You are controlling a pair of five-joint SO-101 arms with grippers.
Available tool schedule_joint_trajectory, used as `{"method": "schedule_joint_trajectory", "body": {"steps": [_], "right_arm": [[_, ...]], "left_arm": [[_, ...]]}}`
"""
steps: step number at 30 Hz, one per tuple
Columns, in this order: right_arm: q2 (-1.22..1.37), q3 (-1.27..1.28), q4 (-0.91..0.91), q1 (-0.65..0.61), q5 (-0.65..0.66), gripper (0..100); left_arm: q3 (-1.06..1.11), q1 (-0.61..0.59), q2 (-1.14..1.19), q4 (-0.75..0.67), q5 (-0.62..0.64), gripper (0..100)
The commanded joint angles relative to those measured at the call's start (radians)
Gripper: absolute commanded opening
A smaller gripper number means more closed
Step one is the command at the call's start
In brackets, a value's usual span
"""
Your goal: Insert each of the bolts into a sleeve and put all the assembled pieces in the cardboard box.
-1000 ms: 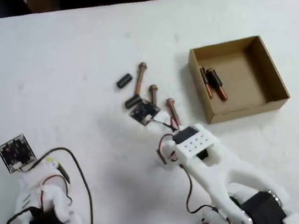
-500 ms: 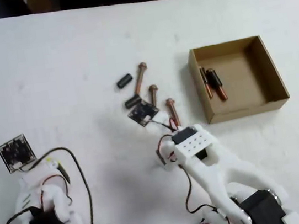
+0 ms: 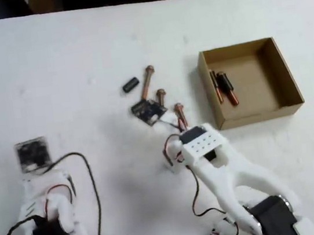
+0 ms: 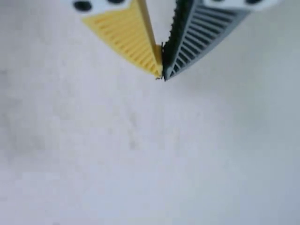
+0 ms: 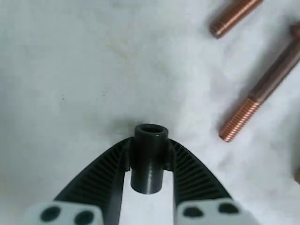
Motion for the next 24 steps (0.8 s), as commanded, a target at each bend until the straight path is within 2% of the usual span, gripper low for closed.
{"method": "schedule_joint_trajectory", "body": {"steps": [1, 9, 12, 20, 22, 24], "right_arm": [[-0.13, -0.123, 0.119, 0.054, 0.005, 1.7], [-0.536, -0.166, 0.286, 0.147, 0.006, 1.7], [-0.714, -0.137, 0.338, 0.182, 0.003, 1.7], [-1.089, 0.083, 0.344, 0.223, 0.002, 1.7], [-1.153, 0.129, 0.343, 0.242, 0.002, 1.7], [-1.198, 0.167, 0.343, 0.249, 0.002, 1.7]], "left_arm": [[0.018, 0.061, -0.008, -0.046, -0.133, 2], [0.028, 0.07, -0.007, -0.057, -0.261, 2], [0.023, 0.088, -0.005, -0.011, -0.322, 2], [-0.161, 0.182, -0.004, 0.143, -0.35, 2], [-0.176, 0.189, -0.002, 0.147, -0.354, 2], [-0.187, 0.189, -0.002, 0.126, -0.422, 2]]}}
